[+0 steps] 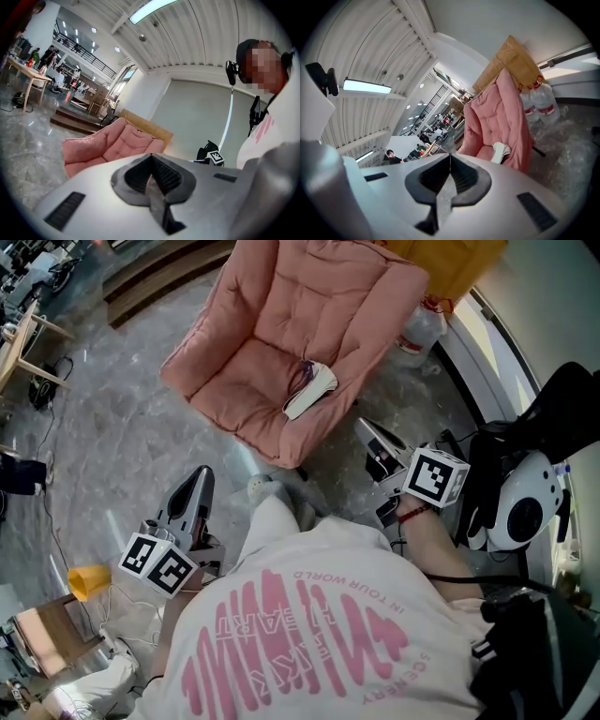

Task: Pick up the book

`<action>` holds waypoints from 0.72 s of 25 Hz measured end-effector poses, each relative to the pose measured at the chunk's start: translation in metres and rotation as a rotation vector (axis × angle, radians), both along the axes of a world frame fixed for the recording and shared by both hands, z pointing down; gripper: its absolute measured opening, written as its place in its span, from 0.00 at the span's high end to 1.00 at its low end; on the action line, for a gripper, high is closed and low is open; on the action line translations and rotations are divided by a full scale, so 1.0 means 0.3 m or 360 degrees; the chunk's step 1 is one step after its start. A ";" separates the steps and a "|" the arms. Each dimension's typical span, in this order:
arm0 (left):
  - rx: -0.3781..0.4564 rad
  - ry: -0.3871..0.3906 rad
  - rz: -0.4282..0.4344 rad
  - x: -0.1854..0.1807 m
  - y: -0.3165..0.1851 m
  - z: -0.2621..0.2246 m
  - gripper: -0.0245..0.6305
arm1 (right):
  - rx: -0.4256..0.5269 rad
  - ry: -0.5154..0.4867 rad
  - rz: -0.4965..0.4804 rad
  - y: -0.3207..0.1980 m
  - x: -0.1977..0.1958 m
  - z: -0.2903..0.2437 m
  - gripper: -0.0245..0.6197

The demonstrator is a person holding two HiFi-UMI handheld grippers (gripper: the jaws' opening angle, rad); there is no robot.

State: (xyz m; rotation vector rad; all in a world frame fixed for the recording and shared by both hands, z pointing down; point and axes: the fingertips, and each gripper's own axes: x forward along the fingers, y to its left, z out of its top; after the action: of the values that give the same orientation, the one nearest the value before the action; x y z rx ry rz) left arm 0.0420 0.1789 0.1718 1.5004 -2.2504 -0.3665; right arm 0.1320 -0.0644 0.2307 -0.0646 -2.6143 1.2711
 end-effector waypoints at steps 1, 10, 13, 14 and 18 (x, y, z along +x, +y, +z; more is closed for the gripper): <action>-0.0013 -0.0015 0.0012 -0.017 -0.010 0.004 0.95 | 0.0000 0.0015 0.0017 -0.010 -0.006 0.007 0.94; -0.0190 -0.0267 0.0381 -0.157 -0.193 0.027 0.95 | -0.0073 0.0170 0.0223 -0.073 -0.051 0.088 0.94; -0.0173 -0.0261 0.0518 -0.193 -0.275 0.025 0.95 | -0.0112 0.0156 0.0314 -0.098 -0.087 0.097 0.94; -0.0179 -0.0250 0.0569 -0.206 -0.295 0.029 0.95 | -0.0136 0.0157 0.0335 -0.098 -0.102 0.101 0.94; -0.0233 -0.0246 0.0749 -0.298 -0.359 0.027 0.95 | -0.0241 0.0150 0.0428 -0.094 -0.186 0.130 0.94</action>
State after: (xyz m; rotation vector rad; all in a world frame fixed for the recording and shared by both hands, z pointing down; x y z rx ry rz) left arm -0.0475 0.0713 0.1798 1.9602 -1.8954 0.0561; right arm 0.0762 -0.0924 0.2698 0.3240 -2.5051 1.5176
